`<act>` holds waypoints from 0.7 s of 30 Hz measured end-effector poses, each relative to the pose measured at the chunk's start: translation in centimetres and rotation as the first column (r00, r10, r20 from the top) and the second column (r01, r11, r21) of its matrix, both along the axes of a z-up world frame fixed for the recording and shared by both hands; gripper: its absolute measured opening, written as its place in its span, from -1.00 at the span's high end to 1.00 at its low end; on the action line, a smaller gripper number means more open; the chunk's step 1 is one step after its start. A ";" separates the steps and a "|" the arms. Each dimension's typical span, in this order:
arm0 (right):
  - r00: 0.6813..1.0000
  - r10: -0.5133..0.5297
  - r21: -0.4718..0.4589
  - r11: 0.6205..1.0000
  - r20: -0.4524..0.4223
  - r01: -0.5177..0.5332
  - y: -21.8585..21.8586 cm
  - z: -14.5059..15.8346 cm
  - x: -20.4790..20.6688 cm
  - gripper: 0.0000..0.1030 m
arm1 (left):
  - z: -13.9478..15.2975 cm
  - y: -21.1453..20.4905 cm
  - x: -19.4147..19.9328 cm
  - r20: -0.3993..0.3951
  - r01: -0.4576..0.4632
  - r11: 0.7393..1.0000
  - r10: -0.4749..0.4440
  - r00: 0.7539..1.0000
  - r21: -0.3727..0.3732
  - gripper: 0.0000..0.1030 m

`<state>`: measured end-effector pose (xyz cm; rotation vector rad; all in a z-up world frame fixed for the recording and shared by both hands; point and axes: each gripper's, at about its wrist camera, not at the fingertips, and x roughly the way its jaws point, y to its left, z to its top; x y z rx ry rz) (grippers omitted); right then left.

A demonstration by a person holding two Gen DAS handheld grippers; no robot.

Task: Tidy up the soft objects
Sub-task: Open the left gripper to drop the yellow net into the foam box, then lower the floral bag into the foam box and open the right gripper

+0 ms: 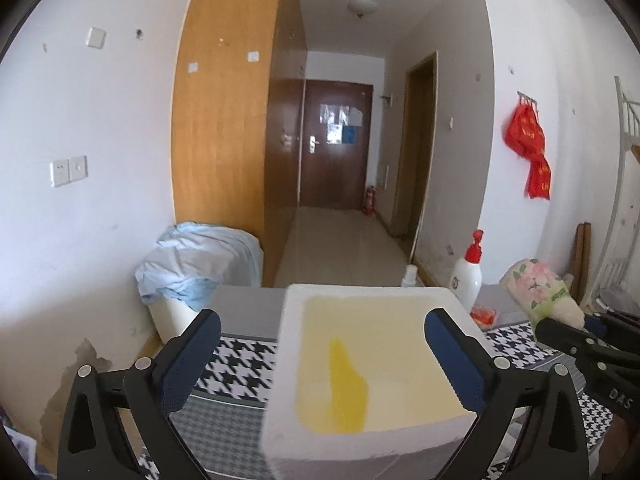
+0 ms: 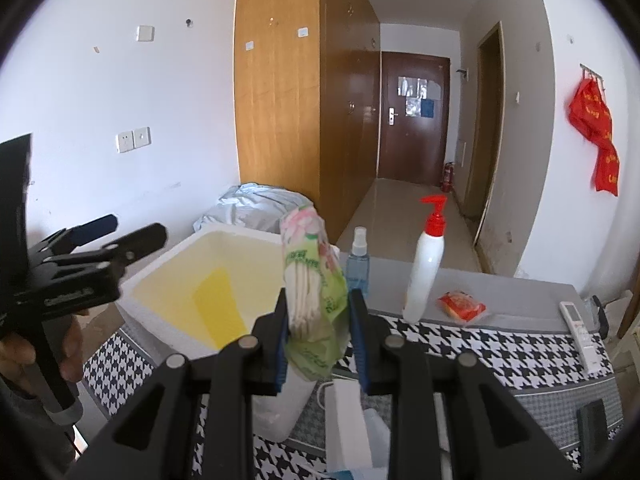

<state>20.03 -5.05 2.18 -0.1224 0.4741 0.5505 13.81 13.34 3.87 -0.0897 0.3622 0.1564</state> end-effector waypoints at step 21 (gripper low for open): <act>0.998 0.065 -0.022 0.998 -0.019 -0.065 3.8 0.7 0.7 0.40 | 0.3 3.2 -3.2 0.036 -0.064 0.998 0.063 0.997 0.018 -0.98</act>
